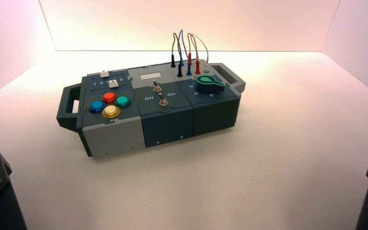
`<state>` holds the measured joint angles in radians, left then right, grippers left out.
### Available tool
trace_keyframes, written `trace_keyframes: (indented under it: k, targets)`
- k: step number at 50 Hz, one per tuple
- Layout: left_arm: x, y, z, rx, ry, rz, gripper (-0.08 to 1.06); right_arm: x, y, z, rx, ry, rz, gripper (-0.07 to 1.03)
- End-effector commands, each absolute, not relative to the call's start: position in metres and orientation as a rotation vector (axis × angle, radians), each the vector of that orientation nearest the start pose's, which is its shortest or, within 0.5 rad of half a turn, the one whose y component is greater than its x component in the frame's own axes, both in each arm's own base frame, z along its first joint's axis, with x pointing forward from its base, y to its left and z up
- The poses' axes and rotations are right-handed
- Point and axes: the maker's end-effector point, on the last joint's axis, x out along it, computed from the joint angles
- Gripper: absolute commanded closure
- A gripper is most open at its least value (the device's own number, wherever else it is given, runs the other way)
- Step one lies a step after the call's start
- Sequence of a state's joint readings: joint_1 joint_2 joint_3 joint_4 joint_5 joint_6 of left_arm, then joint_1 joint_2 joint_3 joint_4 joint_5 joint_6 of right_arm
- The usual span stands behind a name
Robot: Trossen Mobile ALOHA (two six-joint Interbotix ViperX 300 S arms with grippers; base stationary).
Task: Rotate the box counterclockwise.
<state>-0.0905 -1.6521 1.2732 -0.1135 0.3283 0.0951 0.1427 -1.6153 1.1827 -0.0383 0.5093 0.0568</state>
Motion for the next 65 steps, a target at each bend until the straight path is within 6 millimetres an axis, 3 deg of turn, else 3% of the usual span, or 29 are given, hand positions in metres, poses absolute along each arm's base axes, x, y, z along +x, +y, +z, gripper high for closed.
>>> trace_keyframes:
  k: [1, 35, 41, 52, 65]
  targets:
    - [0.150, -0.018, 0.291, -0.009, -0.075, -0.112, 1.01, 0.146, 0.017, 0.291, 0.019, 0.067, 0.122, 0.98]
    - [0.155, -0.015, 0.288, 0.000, -0.042, -0.091, 1.01, 0.155, 0.020, 0.282, 0.025, 0.124, 0.125, 0.98]
    - [0.169, -0.016, 0.275, -0.002, 0.066, -0.095, 1.01, 0.155, 0.020, 0.283, 0.025, 0.123, 0.125, 0.98]
    - [0.200, -0.023, 0.234, -0.036, 0.382, -0.112, 1.01, 0.162, 0.022, 0.279, 0.038, 0.169, 0.131, 0.98]
    - [0.214, -0.027, 0.207, -0.024, 0.702, -0.132, 1.01, 0.194, 0.032, 0.248, 0.062, 0.425, 0.145, 0.98]
